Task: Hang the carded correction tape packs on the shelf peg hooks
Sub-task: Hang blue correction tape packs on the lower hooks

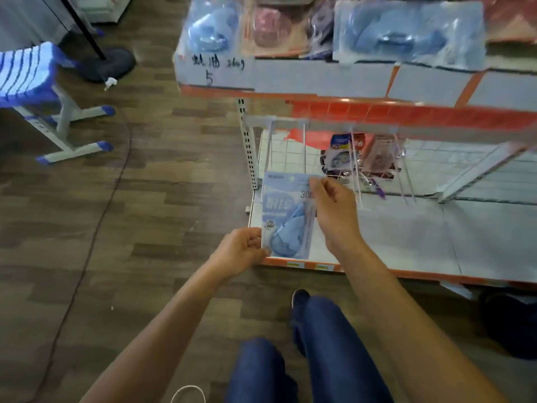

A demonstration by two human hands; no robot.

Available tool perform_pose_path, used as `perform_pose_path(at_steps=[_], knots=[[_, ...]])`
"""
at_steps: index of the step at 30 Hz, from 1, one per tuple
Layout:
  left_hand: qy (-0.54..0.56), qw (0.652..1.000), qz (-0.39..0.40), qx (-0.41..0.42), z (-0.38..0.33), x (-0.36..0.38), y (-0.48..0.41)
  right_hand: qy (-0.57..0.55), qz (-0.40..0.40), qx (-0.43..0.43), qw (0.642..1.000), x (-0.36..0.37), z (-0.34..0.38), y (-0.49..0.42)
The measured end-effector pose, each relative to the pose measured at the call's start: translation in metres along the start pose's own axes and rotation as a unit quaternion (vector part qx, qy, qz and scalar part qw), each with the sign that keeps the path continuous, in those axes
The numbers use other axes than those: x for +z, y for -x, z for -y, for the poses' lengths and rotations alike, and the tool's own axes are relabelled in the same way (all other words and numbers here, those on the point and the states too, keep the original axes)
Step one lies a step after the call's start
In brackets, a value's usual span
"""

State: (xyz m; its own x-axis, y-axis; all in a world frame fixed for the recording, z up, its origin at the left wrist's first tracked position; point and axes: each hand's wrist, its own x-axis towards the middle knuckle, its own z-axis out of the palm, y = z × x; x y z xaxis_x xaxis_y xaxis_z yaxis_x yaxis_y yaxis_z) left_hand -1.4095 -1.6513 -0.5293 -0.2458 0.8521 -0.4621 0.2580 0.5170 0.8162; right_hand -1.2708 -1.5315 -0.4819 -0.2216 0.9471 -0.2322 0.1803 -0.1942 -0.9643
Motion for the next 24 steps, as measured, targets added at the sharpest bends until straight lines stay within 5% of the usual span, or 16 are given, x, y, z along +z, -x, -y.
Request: perform_pose_path(at_steps=[5,12,24], knots=[[-0.019,1.0,-0.019,0.001,0.068,0.017,-0.06,0.035,0.017,-0.073,0.997,0.024,-0.073,-0.035],[-0.084,0.99,-0.04,0.104,0.141,0.031,-0.127,0.02,0.021,-0.185,0.982,0.038,-0.164,-0.062],[-0.129,0.967,-0.039,0.214,0.168,0.069,-0.191,-0.006,-0.035,-0.294,0.955,0.021,-0.226,-0.102]])
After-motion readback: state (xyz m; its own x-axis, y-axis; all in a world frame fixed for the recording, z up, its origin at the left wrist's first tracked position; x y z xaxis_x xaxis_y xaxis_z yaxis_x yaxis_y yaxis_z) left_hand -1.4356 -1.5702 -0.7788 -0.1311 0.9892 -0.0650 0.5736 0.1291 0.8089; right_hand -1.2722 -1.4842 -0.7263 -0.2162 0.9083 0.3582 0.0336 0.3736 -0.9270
